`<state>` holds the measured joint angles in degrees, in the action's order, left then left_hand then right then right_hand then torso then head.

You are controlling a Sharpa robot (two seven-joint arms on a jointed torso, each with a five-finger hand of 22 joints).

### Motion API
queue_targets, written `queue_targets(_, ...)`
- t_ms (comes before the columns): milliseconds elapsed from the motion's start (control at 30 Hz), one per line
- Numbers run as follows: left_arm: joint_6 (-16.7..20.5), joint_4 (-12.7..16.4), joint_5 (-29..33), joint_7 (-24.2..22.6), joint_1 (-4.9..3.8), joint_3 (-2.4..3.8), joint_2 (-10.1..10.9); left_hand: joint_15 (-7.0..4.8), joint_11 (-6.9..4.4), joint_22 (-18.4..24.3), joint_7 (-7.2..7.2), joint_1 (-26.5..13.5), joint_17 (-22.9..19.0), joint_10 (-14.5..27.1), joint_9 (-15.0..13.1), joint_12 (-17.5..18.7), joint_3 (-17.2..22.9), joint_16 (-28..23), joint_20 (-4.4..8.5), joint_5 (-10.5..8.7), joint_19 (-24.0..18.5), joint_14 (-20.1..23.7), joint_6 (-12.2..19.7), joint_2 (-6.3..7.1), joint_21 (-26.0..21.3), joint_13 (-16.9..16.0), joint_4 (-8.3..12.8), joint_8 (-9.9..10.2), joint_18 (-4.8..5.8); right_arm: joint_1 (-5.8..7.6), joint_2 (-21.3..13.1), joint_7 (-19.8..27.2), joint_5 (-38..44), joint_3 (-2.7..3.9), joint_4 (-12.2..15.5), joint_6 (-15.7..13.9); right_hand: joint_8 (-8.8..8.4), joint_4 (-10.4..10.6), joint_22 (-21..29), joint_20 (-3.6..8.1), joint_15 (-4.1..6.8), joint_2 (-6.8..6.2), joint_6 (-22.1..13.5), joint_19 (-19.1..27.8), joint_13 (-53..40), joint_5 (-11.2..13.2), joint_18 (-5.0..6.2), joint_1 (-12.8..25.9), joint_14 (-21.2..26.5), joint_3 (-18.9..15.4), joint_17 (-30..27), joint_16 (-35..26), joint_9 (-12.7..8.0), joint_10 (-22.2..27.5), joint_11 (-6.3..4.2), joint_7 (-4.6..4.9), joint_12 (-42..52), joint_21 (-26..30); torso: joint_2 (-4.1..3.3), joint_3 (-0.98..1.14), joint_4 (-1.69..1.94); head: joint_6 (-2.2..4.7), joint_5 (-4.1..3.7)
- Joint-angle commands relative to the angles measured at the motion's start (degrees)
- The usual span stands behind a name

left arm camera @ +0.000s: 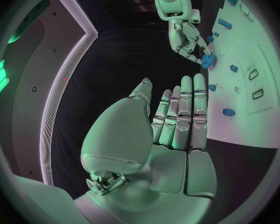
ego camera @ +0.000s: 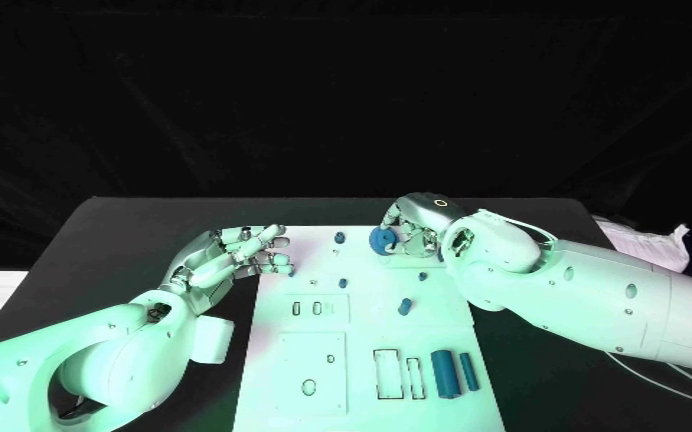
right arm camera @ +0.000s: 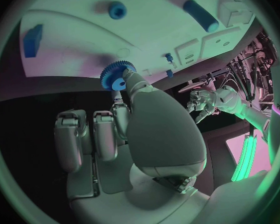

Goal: Assemble the parts on the task board

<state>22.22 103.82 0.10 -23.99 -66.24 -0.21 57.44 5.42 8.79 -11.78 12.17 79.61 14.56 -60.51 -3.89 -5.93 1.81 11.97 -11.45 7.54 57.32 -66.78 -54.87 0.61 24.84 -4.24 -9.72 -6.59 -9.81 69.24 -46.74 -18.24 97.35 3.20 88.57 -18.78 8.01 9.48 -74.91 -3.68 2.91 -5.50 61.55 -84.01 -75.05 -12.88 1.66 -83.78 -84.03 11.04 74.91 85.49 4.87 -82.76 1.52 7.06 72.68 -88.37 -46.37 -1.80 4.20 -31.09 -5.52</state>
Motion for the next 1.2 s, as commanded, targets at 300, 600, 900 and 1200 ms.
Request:
queue_targets(300,-1.67,-0.03,0.1,-0.02,-0.08,0.04,-0.39,0.26,0.29,0.0,0.19,0.02,0.1,0.06,0.04,0.36,0.06,-0.23,-0.15,-0.18,-0.22,-0.06,0.1,-0.46,0.01,0.05,0.31,0.38,-0.5,0.21,6.43,-1.68,3.78,-0.18,-0.19,-1.28,0.14,1.19,-11.95,0.34,0.29,0.75,2.82,-3.6,-1.26,-0.41,-0.89,1.97,-4.05,1.42,4.86,0.03,1.33,-1.09,-1.0,-1.7,-1.08,-0.34,-0.03,-0.08,0.2,0.09,0.36)
queue_targets(600,-1.73,-0.13,0.1,0.05,-0.08,0.04,-0.5,0.26,0.29,0.0,0.18,0.06,0.13,0.09,0.05,0.4,0.06,-0.26,-0.15,-0.19,-0.23,-0.06,0.12,-0.47,0.01,0.06,0.36,0.42,-0.5,-0.39,10.78,-1.46,3.79,-1.12,-4.06,0.45,-0.07,1.26,-11.86,0.3,0.23,0.64,2.62,-3.52,-1.15,-0.35,-0.87,2.26,-4.01,1.6,4.7,-0.06,1.3,-0.99,-0.92,-1.6,-1.33,-0.3,-0.06,-0.08,0.06,-0.12,0.68)
queue_targets(900,-1.73,-0.12,0.1,0.06,-0.08,0.04,-0.5,0.26,0.29,0.0,0.18,0.06,0.13,0.09,0.05,0.4,0.06,-0.26,-0.15,-0.19,-0.23,-0.06,0.12,-0.47,0.01,0.06,0.36,0.42,-0.5,-0.68,12.59,-1.92,3.8,-1.38,-6.45,2.2,-0.43,1.36,-11.8,0.2,0.09,0.3,2.31,-3.47,-1.11,0.1,-0.86,2.87,-4.0,1.78,4.66,-0.1,1.25,-0.88,-0.75,-1.4,-1.61,-0.27,-0.04,-0.07,-0.02,-0.2,0.73)
queue_targets(1200,-1.74,-0.1,0.1,0.12,-0.08,0.04,-0.46,0.26,0.29,0.0,0.18,0.06,0.13,0.09,0.05,0.4,0.06,-0.26,-0.15,-0.19,-0.23,-0.06,0.12,-0.47,0.01,0.06,0.36,0.42,-0.5,-0.7,13.16,-2.2,3.82,-1.48,-7.21,2.26,-4.19,2.64,-11.33,-0.68,-1.15,-1.96,-3.14,-3.08,1.81,4.11,-0.75,6.15,-3.95,0.44,4.48,-0.25,0.03,1.12,0.85,0.47,-6.48,-0.04,-0.07,-0.01,-0.12,-0.14,0.76)
